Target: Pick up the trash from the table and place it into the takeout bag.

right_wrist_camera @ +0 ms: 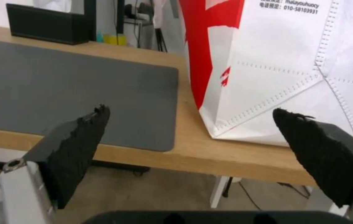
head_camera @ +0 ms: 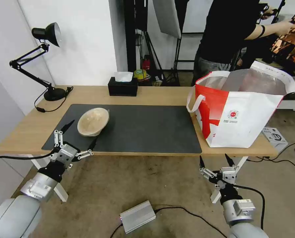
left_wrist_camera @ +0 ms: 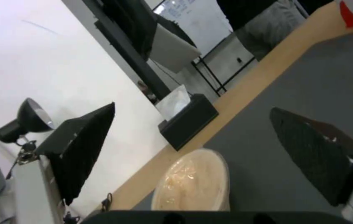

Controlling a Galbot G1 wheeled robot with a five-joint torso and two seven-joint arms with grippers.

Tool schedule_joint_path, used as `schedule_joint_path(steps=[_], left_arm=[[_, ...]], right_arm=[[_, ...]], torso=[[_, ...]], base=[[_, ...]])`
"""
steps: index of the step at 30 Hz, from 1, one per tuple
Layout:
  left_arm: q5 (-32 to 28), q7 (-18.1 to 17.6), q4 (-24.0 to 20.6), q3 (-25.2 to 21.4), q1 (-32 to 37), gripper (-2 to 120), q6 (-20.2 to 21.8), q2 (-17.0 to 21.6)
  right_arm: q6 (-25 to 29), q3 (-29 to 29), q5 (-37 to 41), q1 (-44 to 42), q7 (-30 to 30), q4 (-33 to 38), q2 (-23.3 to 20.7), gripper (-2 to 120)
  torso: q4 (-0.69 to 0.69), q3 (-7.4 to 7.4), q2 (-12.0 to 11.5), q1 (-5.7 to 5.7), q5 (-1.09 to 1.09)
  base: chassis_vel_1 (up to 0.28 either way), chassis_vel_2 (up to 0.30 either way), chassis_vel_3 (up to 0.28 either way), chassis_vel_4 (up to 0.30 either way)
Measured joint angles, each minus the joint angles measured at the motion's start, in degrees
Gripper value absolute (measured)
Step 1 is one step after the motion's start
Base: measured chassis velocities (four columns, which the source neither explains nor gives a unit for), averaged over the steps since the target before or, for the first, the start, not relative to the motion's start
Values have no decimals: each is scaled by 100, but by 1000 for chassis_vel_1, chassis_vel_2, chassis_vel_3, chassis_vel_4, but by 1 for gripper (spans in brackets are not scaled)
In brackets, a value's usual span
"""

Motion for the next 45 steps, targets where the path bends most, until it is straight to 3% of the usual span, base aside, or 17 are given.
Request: schedule_joint_path(steps=[45], left_arm=[[-8,273,1668,925,-1378,100,-12,649]], right_arm=[[-64,30,-48,113,8,-181,82,100]], torso=[[0,-1,0,0,0]], base=[[0,0,0,0]])
